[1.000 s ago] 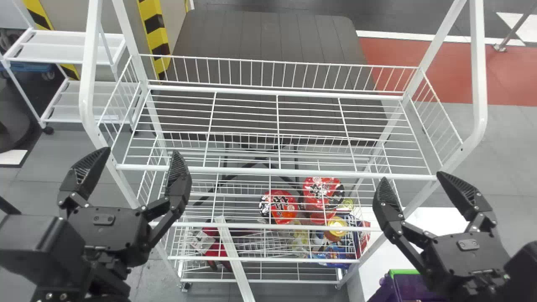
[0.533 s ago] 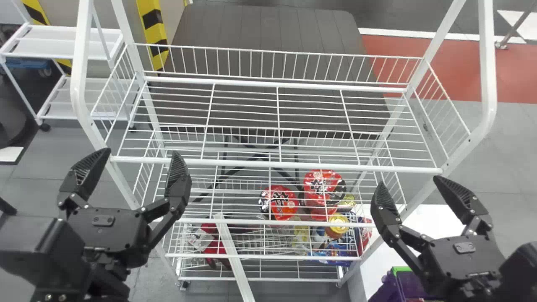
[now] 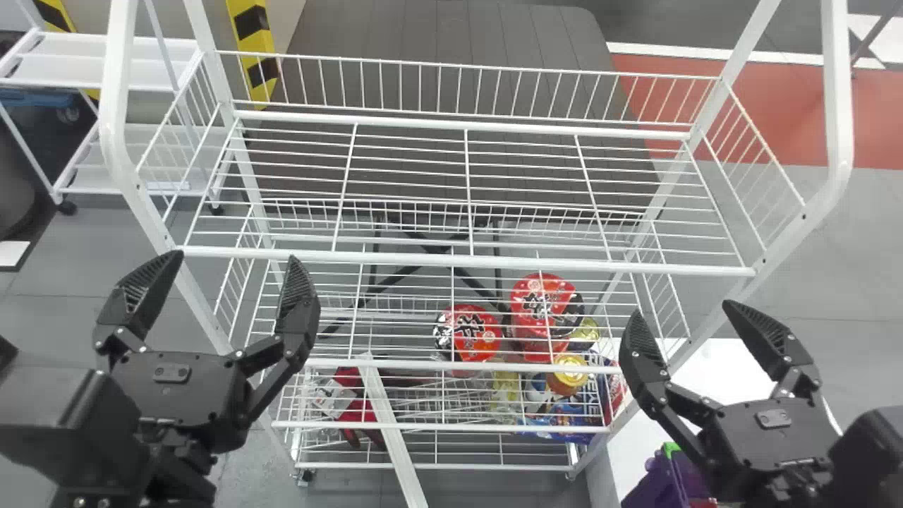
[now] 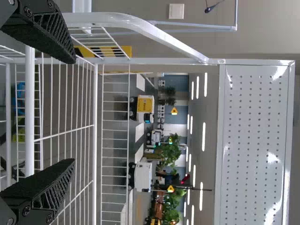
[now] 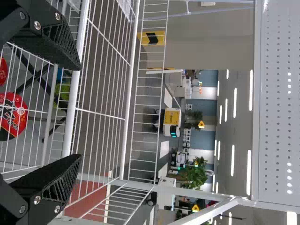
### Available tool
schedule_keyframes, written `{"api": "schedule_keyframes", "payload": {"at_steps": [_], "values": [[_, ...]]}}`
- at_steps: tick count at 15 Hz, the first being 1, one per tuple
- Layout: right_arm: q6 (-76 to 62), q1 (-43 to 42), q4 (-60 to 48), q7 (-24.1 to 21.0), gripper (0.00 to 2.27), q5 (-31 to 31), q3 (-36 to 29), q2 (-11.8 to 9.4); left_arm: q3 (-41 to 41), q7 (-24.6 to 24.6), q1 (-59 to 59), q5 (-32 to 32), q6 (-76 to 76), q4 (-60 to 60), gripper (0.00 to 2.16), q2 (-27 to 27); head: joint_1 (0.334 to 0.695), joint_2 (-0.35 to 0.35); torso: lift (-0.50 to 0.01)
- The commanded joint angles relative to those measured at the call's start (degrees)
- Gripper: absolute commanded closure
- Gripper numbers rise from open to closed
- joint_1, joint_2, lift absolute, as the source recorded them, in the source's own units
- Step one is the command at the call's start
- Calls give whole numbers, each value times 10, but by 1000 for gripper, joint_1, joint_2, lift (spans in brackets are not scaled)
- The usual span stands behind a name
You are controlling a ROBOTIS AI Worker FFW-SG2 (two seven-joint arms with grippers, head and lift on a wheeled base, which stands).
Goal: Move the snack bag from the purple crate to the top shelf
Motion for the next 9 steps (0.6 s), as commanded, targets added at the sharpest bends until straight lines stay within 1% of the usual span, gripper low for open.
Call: {"api": "schedule_keyframes", "payload": {"at_steps": [1, 9], "values": [[0, -3, 4, 0, 174, -1, 0, -1, -1, 0, 0, -1, 0, 0, 56, -1, 695, -79, -115], [11, -3, 6, 1, 174, 3, 0, -1, -1, 0, 3, -4, 0, -1, 56, 0, 695, -80, -148]]}}
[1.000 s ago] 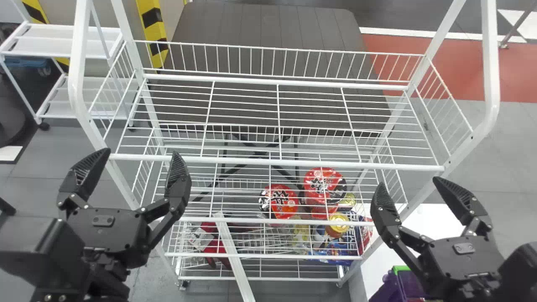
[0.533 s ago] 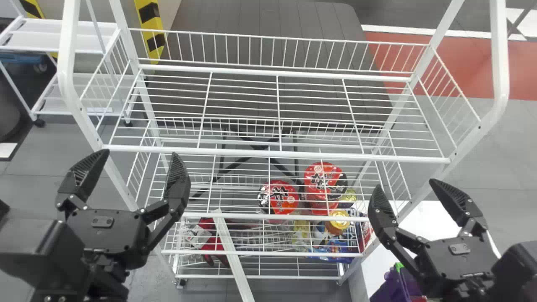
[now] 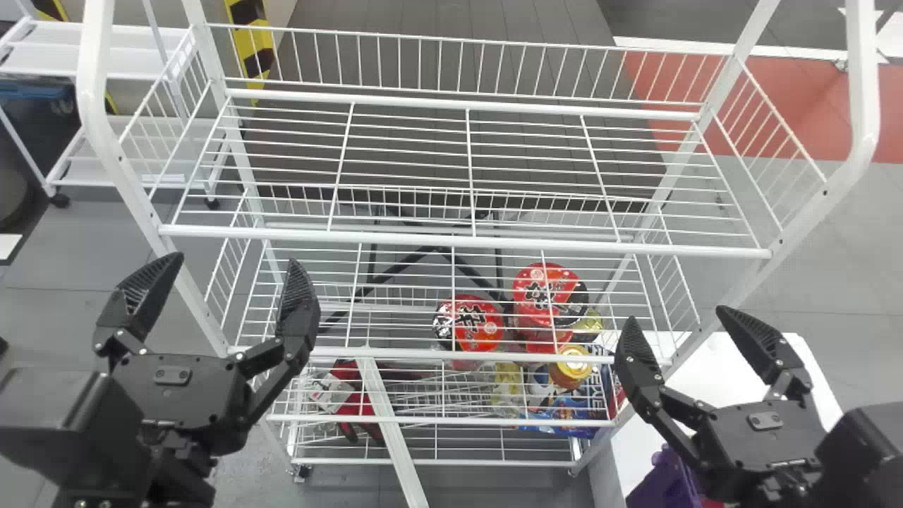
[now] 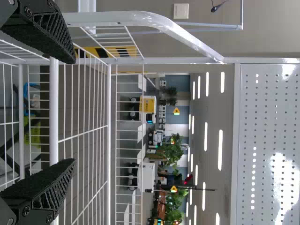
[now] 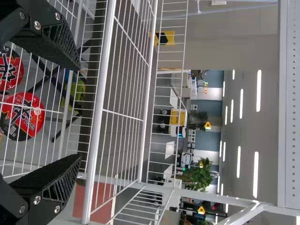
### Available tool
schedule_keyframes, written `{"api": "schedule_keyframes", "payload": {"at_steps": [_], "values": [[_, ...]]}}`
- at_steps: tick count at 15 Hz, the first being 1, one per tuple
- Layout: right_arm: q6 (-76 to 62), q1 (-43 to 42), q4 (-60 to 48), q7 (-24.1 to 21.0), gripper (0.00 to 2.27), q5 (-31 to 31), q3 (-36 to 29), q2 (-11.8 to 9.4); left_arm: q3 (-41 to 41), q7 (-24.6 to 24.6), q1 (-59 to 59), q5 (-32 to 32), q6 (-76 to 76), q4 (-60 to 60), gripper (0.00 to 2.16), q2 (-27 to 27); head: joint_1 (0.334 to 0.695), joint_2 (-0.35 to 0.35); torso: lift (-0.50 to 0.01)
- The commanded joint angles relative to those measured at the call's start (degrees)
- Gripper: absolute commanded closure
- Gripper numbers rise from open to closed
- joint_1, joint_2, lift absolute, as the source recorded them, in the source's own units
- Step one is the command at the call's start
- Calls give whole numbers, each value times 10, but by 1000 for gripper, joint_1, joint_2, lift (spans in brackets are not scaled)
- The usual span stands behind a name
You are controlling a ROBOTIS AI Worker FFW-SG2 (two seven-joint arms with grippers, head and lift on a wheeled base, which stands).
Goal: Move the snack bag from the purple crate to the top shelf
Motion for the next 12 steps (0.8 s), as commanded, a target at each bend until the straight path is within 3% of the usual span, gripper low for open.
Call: {"api": "schedule_keyframes", "payload": {"at_steps": [1, 12], "values": [[0, 0, 0, 0, 174, 0, -1, 0, 0, 0, 0, 0, -1, 0, 56, -1, 695, -80, -151], [-2, 3, 0, 12, 174, -4, -2, -3, 1, 0, 7, 1, -23, 2, 56, 0, 695, -74, -195]]}}
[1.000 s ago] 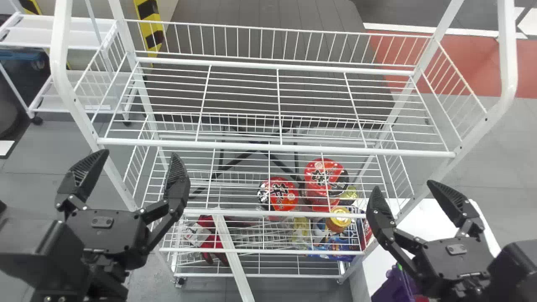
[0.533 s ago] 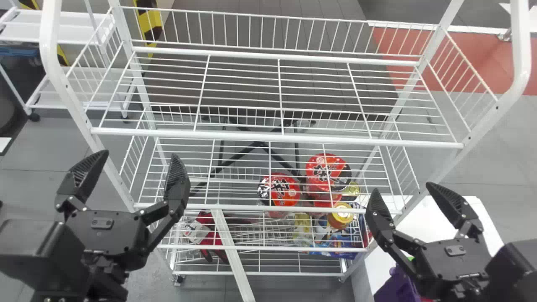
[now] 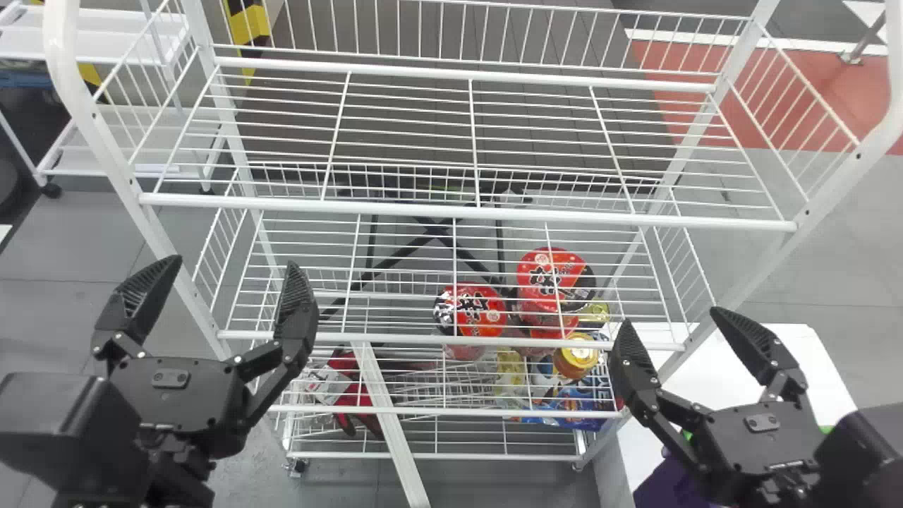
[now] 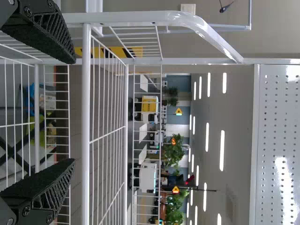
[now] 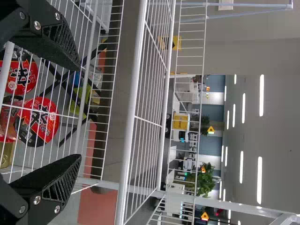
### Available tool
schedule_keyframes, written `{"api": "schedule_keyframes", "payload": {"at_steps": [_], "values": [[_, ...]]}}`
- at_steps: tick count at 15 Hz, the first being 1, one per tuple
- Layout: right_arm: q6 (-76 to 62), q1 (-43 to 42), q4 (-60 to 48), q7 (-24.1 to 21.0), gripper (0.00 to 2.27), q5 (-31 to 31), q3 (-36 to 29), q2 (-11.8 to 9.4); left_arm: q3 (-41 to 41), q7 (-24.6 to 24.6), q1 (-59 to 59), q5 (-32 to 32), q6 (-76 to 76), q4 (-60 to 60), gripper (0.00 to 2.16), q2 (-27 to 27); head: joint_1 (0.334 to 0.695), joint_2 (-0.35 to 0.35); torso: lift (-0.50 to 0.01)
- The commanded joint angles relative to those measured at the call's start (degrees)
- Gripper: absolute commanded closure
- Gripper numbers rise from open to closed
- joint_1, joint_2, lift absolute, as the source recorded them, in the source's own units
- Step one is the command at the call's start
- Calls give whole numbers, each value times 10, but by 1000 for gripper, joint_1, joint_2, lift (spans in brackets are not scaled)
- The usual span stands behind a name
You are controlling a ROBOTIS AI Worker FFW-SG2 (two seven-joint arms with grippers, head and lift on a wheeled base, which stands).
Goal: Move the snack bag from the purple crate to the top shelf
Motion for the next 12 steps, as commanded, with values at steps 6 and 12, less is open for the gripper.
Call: {"api": "schedule_keyframes", "payload": {"at_steps": [6, 12], "values": [[-2, 2, 0, 0, 174, 1, 1, 0, 0, -1, 4, 4, -13, 0, 56, 0, 695, -75, -219], [-7, 2, 2, 0, 174, 3, 0, 0, 1, -3, 7, 8, -13, 0, 56, -1, 695, -74, -243]]}}
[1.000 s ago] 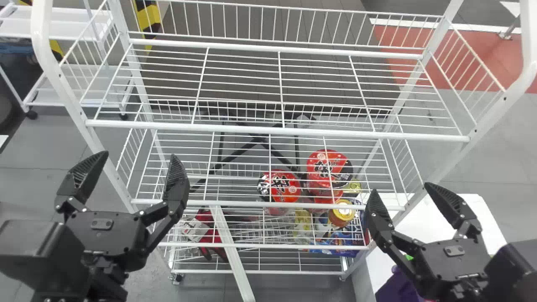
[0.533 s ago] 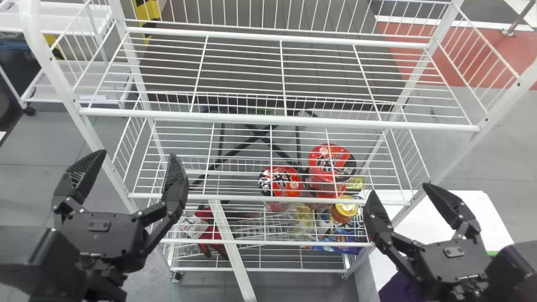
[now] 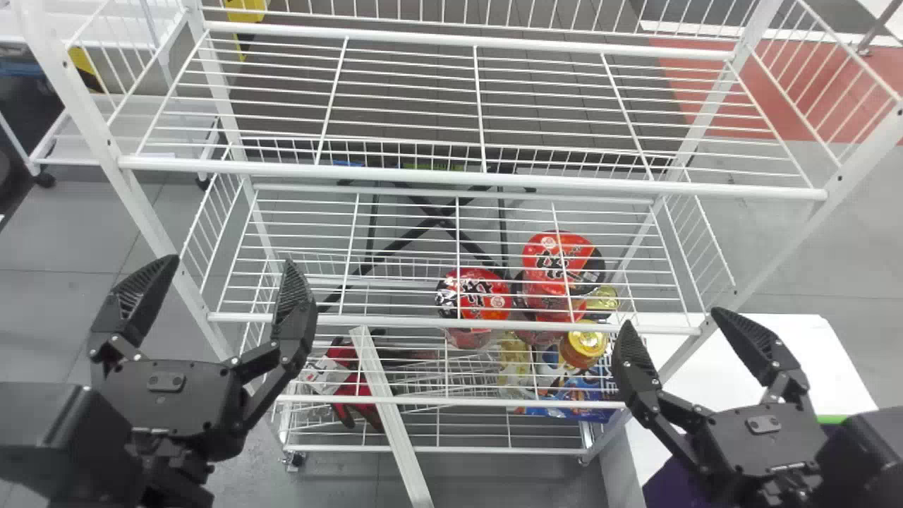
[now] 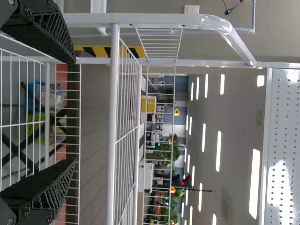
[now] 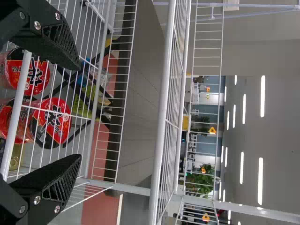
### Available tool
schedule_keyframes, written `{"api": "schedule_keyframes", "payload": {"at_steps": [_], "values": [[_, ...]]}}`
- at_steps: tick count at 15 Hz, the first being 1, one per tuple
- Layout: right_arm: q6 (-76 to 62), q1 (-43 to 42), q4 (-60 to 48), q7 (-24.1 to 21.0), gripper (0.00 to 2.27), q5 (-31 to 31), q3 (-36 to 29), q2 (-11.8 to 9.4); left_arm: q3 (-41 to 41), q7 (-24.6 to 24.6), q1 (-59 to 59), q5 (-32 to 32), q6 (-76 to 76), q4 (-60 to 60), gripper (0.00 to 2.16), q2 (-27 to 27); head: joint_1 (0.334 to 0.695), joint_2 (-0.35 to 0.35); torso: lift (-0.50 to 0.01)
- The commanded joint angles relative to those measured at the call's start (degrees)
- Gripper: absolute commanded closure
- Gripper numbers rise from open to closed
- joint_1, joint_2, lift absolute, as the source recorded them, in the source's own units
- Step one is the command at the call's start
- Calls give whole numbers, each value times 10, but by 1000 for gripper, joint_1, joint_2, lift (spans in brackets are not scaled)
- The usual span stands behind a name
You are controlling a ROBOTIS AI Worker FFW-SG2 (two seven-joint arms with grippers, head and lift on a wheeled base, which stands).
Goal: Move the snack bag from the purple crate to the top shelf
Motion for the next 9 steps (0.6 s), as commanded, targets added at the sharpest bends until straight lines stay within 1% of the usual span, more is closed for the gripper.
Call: {"api": "schedule_keyframes", "payload": {"at_steps": [1, 9], "values": [[-1, 0, 1, 0, 174, 0, 0, 0, 0, -2, 1, 1, 0, 0, 56, 0, 695, -74, -247], [-4, -3, 4, 0, 174, 0, 2, 1, 4, -4, 1, 4, 2, 1, 56, 0, 695, -72, -279]]}}
